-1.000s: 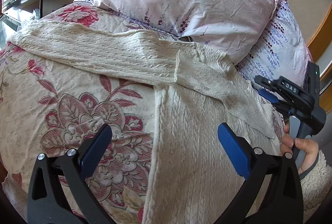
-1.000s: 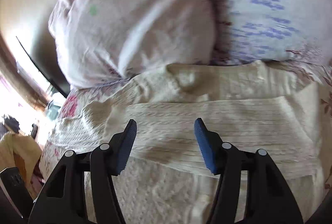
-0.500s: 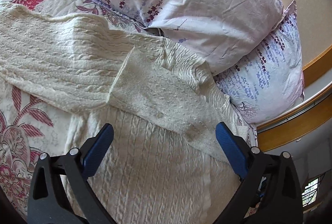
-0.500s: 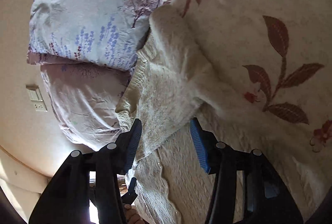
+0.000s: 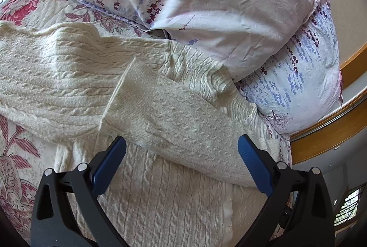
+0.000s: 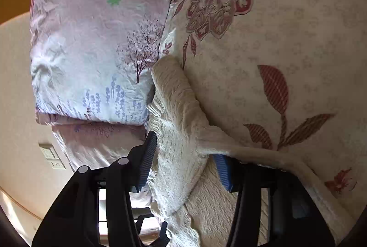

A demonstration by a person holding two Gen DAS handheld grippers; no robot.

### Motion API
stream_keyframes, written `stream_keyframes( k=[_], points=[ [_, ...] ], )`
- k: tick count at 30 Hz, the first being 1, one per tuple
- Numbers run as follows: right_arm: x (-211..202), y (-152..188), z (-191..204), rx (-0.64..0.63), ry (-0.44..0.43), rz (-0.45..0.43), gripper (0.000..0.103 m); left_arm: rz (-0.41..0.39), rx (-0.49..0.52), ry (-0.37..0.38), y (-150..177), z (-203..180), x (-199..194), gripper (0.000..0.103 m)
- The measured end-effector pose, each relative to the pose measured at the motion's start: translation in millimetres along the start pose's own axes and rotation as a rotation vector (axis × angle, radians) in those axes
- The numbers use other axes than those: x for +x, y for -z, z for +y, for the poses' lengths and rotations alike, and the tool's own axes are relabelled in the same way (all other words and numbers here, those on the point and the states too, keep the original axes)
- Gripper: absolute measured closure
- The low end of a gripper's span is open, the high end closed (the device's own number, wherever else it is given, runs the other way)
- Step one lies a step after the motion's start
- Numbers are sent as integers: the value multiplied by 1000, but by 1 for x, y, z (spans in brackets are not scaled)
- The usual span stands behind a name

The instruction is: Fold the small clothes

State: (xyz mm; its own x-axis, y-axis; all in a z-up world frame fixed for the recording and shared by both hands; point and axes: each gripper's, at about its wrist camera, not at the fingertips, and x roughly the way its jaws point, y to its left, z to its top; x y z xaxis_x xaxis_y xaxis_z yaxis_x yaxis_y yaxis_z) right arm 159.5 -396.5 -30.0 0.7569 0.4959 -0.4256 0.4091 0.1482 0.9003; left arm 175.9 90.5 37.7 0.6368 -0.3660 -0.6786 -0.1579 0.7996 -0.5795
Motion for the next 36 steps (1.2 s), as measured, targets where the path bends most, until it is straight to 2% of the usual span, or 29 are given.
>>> stream_keyframes(
  k=[3,10,13,17,19,20,22,23,24,25,27,29,32,36],
  points=[
    [-4,-2,-16,120,-53,-22,52,14,33,-11,0,-7,6,6],
    [-16,-14,-56,445,-236,-50,52,12,128,-52,0,-13,8,6],
    [-19,-16,-64,511,-273,-52,52,15,142,-63,0,-15,9,6],
    [-25,-17,-73,580,-317,-59,52,4,220,-92,3,-24,10,5],
    [-27,-18,-75,589,-306,-45,51,5,265,-123,6,-28,12,5],
    [-29,-17,-72,582,-266,-30,49,10,284,-138,7,-29,14,5],
    [-29,-22,-56,501,-139,27,48,20,312,-164,8,-30,19,5],
    [-33,-27,-46,424,-57,48,43,26,320,-171,9,-30,21,5],
    [-39,-33,-34,335,19,52,43,33,324,-178,9,-29,24,5],
    [-46,-36,-21,252,64,51,39,39,323,-184,9,-28,25,5],
    [-64,-45,10,67,181,-2,39,46,314,-191,9,-25,28,5],
    [-73,-51,44,-134,259,-64,39,50,302,-196,8,-21,30,5],
    [-50,-53,77,-340,312,-49,39,49,288,-197,6,-17,33,5],
    [13,-52,90,-454,319,65,39,38,283,-202,6,-15,34,5]
  ],
)
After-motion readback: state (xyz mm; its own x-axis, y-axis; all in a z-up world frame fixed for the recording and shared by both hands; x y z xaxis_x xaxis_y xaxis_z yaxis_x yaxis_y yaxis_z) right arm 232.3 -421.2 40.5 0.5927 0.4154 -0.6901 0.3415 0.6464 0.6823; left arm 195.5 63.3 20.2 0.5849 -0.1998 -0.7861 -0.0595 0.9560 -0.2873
